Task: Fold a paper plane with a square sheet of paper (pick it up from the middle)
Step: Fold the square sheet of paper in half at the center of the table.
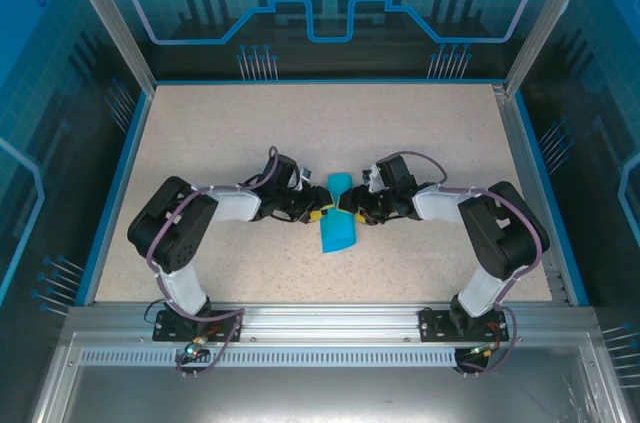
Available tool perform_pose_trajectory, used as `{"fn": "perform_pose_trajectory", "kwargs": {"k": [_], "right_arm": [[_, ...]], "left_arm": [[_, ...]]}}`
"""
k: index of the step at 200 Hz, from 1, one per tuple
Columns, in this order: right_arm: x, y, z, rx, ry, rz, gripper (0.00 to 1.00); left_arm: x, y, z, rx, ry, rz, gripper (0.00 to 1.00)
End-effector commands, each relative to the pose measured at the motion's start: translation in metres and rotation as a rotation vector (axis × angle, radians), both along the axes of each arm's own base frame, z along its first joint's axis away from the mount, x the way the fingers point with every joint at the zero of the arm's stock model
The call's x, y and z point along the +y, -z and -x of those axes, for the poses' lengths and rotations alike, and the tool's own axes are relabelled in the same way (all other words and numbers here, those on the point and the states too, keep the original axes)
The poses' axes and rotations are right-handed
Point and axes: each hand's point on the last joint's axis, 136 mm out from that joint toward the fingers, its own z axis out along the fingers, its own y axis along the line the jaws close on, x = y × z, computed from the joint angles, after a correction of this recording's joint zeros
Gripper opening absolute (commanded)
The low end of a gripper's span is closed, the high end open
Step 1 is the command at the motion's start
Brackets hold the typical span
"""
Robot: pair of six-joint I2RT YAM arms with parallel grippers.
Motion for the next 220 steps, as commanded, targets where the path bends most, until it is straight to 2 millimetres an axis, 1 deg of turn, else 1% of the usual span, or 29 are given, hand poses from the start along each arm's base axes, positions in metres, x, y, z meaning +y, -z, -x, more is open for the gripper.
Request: {"fn": "perform_pose_trajectory", "kwargs": {"k": [1,22,45,87,115,142,167,180,194,220], "right_arm": [[0.000,-0.004,0.001,0.002,-0.008,-0.028,0.52],[-0.001,-0.004,0.002,0.003,-0.008,-0.028,0.53],[-0.001,-0.004,0.002,0.004,-0.011,-0.029,0.53],[-0.004,-0.003,0.003,0.006,-0.016,-0.016,0.55],[-0.006,-0.006,0.004,0.001,-0.026,-0.013,0.56],[-0.008,-0.006,0.004,0.000,-0.037,0.004,0.58],[-0.014,-0.005,0.004,-0.007,-0.046,0.035,0.62],[-0.019,-0.006,0.005,-0.012,-0.057,0.081,0.62],[-0.021,-0.008,0.007,-0.020,-0.078,0.103,0.61],[-0.021,-0.008,0.012,-0.015,-0.104,0.120,0.60]], "left_arm": [[-0.006,0.005,0.002,0.015,0.010,0.019,0.39],[-0.006,0.004,0.001,0.011,0.009,0.021,0.34],[-0.006,0.003,0.003,0.008,0.011,0.023,0.24],[0.000,0.001,0.007,-0.001,0.009,-0.002,0.10],[0.004,0.003,0.012,-0.005,0.010,-0.015,0.06],[0.005,0.000,0.013,-0.018,0.011,-0.017,0.02],[0.011,0.000,0.018,-0.021,0.015,-0.045,0.01],[0.016,0.002,0.022,-0.022,0.024,-0.083,0.01],[0.022,0.004,0.026,-0.026,0.036,-0.116,0.01],[0.023,0.007,0.028,-0.019,0.042,-0.129,0.01]]}}
